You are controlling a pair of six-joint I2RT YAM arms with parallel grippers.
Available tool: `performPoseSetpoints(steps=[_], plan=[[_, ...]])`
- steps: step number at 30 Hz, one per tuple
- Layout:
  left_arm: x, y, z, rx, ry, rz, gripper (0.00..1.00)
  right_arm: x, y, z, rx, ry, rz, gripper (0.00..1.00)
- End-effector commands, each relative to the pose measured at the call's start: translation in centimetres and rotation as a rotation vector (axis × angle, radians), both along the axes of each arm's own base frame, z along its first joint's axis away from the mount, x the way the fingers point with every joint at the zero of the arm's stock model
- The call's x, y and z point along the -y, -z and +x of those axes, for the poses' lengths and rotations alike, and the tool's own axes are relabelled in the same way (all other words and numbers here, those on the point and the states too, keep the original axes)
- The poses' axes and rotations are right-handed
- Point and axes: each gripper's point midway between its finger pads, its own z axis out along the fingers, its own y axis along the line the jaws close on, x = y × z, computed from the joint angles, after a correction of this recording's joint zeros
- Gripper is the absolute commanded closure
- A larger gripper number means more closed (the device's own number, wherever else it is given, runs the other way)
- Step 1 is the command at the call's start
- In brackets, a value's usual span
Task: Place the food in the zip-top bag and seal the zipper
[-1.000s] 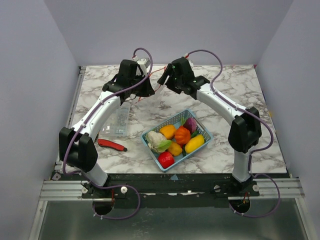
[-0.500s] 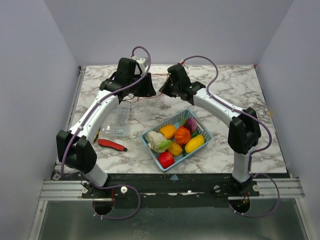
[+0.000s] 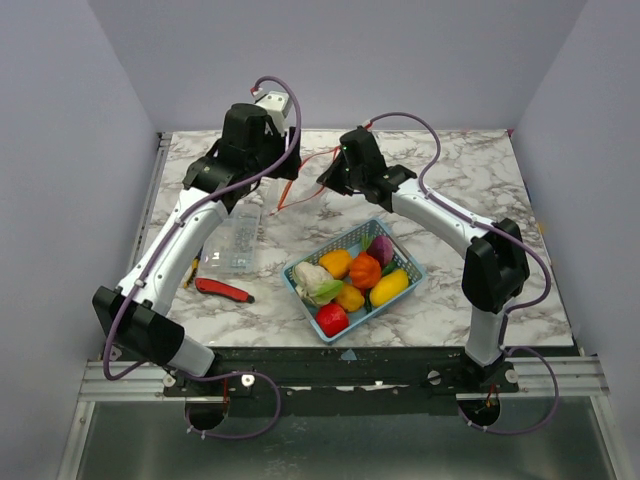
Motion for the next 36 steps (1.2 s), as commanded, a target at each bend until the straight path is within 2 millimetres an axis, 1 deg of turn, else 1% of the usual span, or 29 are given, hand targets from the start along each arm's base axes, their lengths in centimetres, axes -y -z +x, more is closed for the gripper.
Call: performPoseSetpoints(steps=[1,5,7,9,10,12,13,20,22,24,27,28,29,33,36], plan=[[0.2,-0.5,2.2,0.072,-0.012,0.155,0.34,-0.1,-1.9,-0.6,0.021,-0.013,0.037,1.0],[1.9,0.6,2.1,0.085,0.044,0.219,0.34,0.1,-2.5,-0.8,0.03,-0.014,0.034,1.0],[2.2,1.1,2.3,0.105,0.038,0.282,0.36,0.3,-2.7,-0.9,0.035,-0.013,0.03,1.0],[2.0,1.2,2.9,0.12,0.01,0.345,0.45,0.3,-2.8,-1.0,0.037,-0.013,0.028,1.0],[1.6,1.1,3.3,0.123,-0.025,0.372,0.48,0.4,-2.8,-1.0,0.037,-0.012,0.025,1.0],[0.9,1.2,3.9,0.108,-0.078,0.411,0.53,0.5,-2.7,-1.2,0.035,-0.013,0.023,1.0],[1.1,1.4,4.2,0.1,-0.075,0.418,0.55,0.5,-2.8,-1.2,0.036,-0.014,0.024,1.0],[3.1,3.4,3.8,0.061,0.009,0.419,0.54,0.5,-2.8,-1.2,0.038,-0.017,0.022,1.0],[3.1,3.5,3.9,0.06,0.003,0.423,0.54,0.4,-2.7,-1.2,0.038,-0.02,0.019,1.0],[2.9,3.4,3.9,0.06,-0.012,0.428,0.64,0.6,-2.6,-1.2,0.039,-0.019,0.01,1.0],[2.3,3.0,3.4,0.058,-0.035,0.418,0.9,0.6,-2.4,-1.3,0.054,-0.049,-0.02,1.0],[2.2,3.0,3.2,0.052,-0.039,0.414,0.97,0.6,-2.4,-1.3,0.062,-0.063,-0.037,0.99],[2.0,3.0,2.9,0.046,-0.041,0.405,1.0,0.7,-2.3,-1.3,0.075,-0.085,-0.066,0.99],[2.1,3.6,1.3,-0.011,-0.005,0.288,1.0,2.3,-1.5,-0.7,0.087,-0.097,-0.219,0.95],[1.7,4.2,0.5,-0.05,-0.016,0.199,1.0,2.8,-1.2,-0.7,0.096,-0.117,-0.278,0.94]])
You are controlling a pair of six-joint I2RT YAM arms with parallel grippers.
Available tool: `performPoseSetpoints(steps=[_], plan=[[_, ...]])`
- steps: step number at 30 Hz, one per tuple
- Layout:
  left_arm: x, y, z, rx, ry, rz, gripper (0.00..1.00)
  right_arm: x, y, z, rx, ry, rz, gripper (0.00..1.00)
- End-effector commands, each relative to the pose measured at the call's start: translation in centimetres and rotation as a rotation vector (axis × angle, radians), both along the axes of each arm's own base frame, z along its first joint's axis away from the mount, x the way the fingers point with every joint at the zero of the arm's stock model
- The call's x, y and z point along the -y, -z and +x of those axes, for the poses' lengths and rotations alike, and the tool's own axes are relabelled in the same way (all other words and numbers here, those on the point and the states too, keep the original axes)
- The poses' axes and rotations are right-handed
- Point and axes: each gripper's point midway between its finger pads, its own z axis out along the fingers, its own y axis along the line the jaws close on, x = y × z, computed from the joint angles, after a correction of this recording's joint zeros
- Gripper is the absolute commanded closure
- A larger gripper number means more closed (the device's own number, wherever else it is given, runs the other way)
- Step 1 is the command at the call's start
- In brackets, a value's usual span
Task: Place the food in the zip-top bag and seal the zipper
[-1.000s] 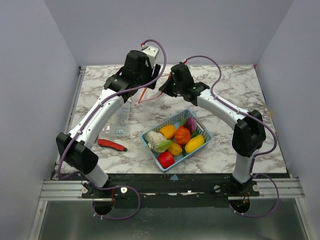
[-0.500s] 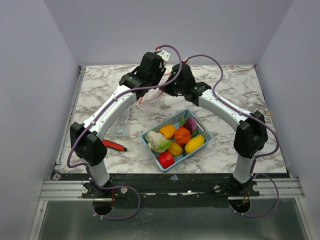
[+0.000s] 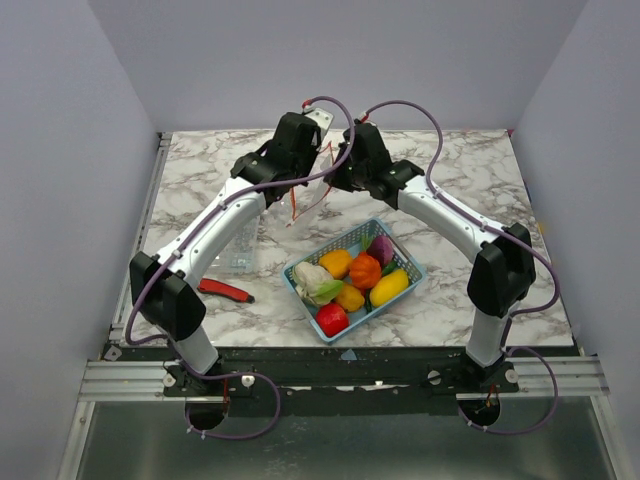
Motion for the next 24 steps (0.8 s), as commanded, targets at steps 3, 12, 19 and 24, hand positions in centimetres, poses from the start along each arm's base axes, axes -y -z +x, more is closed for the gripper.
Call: performPoseSetpoints(steps=[3,12,19,24], plan=[[-1.6,0.0,-2.4,-0.053,-0.043,-0.145,1.0,1.4,0.1,-0.1,0.034,-0.05,-0.156,0.87],[-1.5,1.1,-2.3,-0.104,-0.045,-0.221,1.0,0.8,-1.4,-3.2,-0.006,-0.186,-0.128,0.6],[-1.2,1.9,-2.3,-0.122,-0.034,-0.224,1.0,4.6,-3.1,-6.4,0.026,-0.193,-0.205,0.35],[-1.0,2.1,-2.3,-0.138,-0.024,-0.227,1.0,7.3,0.2,-9.8,-0.008,-0.206,-0.241,0.24]])
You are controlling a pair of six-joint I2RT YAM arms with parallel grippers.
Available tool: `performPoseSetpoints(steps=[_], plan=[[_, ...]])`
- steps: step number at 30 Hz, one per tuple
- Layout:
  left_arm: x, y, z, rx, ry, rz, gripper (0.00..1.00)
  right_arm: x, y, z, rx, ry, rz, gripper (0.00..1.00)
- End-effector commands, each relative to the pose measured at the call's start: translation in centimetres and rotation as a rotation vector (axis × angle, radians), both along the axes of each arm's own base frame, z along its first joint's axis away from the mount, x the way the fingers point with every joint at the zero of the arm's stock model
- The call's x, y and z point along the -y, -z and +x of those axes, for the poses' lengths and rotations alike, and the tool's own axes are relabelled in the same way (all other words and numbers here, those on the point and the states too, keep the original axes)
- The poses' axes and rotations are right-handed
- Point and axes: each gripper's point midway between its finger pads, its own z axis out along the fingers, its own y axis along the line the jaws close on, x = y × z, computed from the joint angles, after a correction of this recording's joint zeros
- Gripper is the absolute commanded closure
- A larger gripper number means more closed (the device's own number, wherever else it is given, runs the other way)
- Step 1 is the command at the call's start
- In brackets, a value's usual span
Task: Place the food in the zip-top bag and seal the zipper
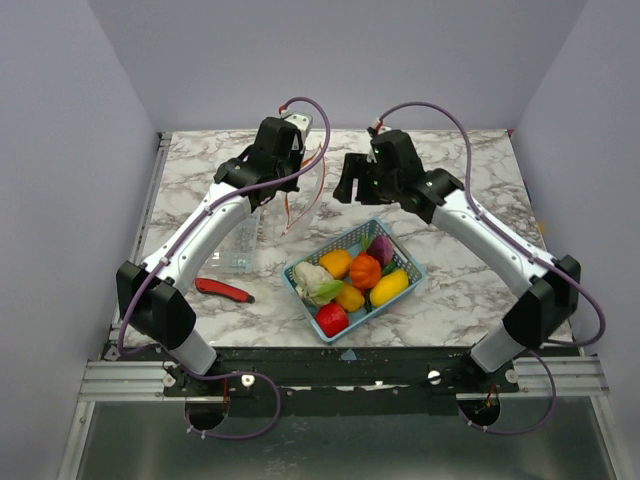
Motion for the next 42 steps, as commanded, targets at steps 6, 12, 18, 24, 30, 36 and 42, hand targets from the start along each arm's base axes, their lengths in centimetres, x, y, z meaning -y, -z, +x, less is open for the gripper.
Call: performPoseSetpoints(steps=[6,12,18,24,30,36,42], plan=[[0.7,0.5,-0.3,-0.037,0.033,-0.034,1.0,4.0,9.3,-6.5,-0.136,0.002,-0.136,0.22],[1.3,0.4,-0.6,-0.042,0.065,-0.053,1.0,4.9,11.0,-7.2,-0.096,0.046,-0.114,0.18],[1.2,0.7,-0.6,-0.049,0.064,-0.046,1.0,5.1,13.5,-7.8,-0.138,0.05,-0.12,0.11],[1.4,0.8,-0.7,-0.054,0.068,-0.052,1.0,4.3,14.3,-8.7,-0.158,0.02,-0.061,0.08],[1.5,0.8,-0.7,-0.056,0.073,-0.054,1.0,3.6,14.1,-9.4,-0.168,-0.009,-0.006,0.07],[1.5,0.8,-0.8,-0.058,0.075,-0.055,1.0,3.8,14.9,-9.7,-0.181,-0.006,-0.016,0.08],[1.6,0.7,-0.9,-0.055,0.084,-0.06,1.0,3.5,15.8,-10.1,-0.217,-0.026,-0.02,0.08]])
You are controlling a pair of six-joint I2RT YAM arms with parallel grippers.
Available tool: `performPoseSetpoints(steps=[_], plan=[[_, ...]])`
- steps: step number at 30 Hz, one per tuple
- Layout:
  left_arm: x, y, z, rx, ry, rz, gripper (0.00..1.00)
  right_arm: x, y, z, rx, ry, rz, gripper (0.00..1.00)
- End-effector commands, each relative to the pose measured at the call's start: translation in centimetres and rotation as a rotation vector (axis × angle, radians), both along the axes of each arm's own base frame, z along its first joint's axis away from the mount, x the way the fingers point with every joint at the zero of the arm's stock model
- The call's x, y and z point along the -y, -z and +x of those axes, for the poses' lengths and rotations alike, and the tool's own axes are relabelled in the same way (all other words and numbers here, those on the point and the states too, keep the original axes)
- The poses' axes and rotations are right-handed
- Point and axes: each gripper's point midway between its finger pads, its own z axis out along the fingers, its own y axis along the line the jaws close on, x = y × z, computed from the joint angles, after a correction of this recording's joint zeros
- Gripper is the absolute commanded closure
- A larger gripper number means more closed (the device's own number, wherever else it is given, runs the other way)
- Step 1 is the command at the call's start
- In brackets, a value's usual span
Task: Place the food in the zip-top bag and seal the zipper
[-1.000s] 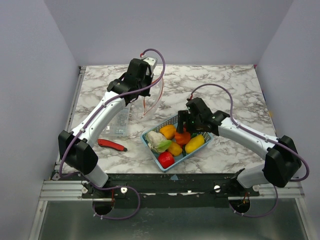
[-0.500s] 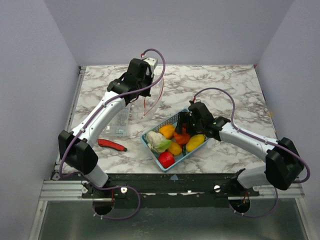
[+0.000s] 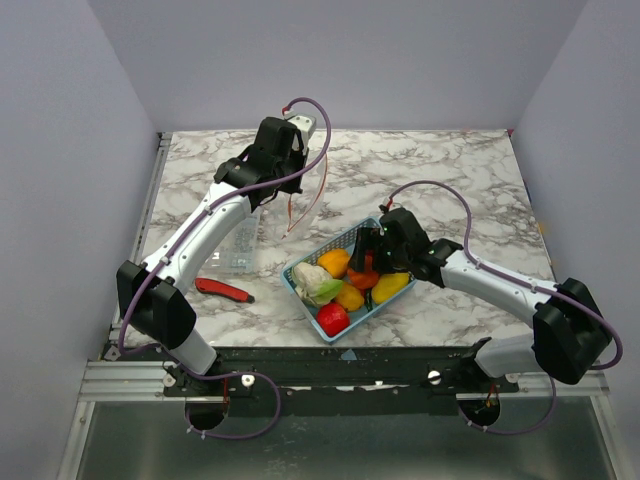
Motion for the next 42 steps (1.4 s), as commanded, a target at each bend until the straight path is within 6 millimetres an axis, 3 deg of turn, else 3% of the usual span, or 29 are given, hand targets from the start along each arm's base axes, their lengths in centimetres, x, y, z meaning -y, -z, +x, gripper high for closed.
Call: performPoseSetpoints(steps=[1,9,11,13,14,20,26,30,33,36,42], plan=[[0.2,0.5,-0.2,-0.026,0.018,-0.011,1.0,-0.8,0.7,-0.7,-0.031,-0.034,0.024,0.08],[0.2,0.3,-0.3,-0.022,0.017,-0.015,1.0,-1.1,0.7,-0.7,-0.022,-0.058,0.032,0.07],[0.2,0.4,-0.3,-0.025,0.017,-0.013,1.0,-1.1,0.8,-0.7,-0.027,-0.059,0.025,0.14],[0.1,0.4,-0.2,-0.021,0.012,-0.009,1.0,-1.2,0.1,-0.4,-0.008,-0.061,0.029,0.28],[0.1,0.4,-0.2,-0.02,0.012,-0.009,1.0,-1.3,-0.6,-0.1,0.011,-0.065,0.035,0.37],[0.3,0.7,-0.3,-0.048,0.006,-0.042,1.0,-2.2,-5.4,1.5,0.124,-0.082,0.074,0.69],[0.8,0.7,-0.5,-0.061,0.022,-0.078,1.0,-3.9,-11.0,4.2,0.265,-0.066,0.156,0.85],[0.6,0.8,-0.4,-0.068,0.018,-0.083,1.0,-5.3,-15.6,5.7,0.364,-0.045,0.271,0.93],[0.6,0.8,-0.4,-0.075,0.017,-0.094,1.0,-6.8,-19.6,5.7,0.452,-0.081,0.412,1.0],[0.4,0.4,-0.4,-0.074,0.008,-0.109,1.0,-7.1,-23.2,5.0,0.597,-0.117,0.555,1.0],[0.6,0.2,-0.4,-0.077,0.013,-0.129,1.0,-8.5,-26.3,4.9,0.763,-0.192,0.695,0.99]])
